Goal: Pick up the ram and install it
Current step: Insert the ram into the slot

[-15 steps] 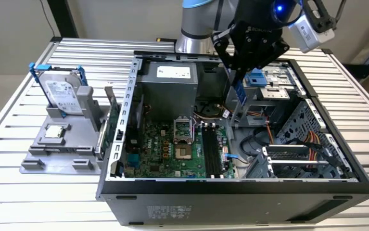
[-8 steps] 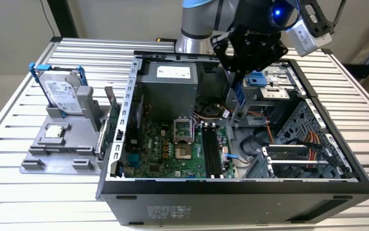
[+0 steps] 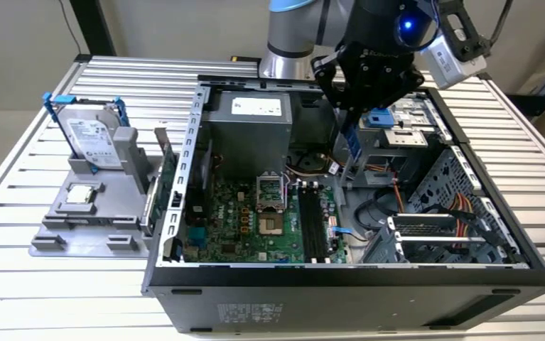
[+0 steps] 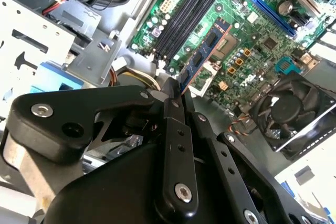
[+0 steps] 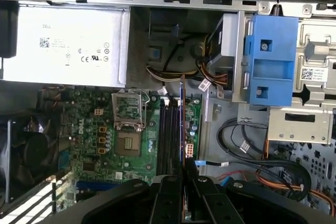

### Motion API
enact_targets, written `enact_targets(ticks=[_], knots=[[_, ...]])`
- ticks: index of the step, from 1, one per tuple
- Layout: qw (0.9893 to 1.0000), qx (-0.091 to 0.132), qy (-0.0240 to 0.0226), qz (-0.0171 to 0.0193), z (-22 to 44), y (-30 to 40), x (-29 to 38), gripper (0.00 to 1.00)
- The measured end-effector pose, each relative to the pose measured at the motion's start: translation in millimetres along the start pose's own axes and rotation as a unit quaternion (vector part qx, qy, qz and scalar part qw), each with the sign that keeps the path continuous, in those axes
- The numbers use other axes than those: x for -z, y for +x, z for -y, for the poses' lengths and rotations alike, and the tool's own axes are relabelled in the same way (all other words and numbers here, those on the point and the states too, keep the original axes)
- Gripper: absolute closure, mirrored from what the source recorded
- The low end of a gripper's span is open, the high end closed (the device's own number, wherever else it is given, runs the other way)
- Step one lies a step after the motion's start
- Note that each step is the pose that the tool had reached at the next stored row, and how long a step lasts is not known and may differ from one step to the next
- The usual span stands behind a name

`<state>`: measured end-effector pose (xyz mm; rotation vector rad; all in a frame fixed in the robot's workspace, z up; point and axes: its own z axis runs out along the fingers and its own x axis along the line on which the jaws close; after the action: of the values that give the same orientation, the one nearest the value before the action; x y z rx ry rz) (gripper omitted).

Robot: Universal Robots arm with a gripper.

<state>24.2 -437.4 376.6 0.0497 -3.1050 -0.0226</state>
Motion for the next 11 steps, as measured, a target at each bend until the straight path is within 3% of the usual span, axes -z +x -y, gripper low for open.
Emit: enact_targets(ticks=[11], knots=[[1.0, -0.003, 0.0, 0.0, 0.3, -7.1, -5.7, 1.0]])
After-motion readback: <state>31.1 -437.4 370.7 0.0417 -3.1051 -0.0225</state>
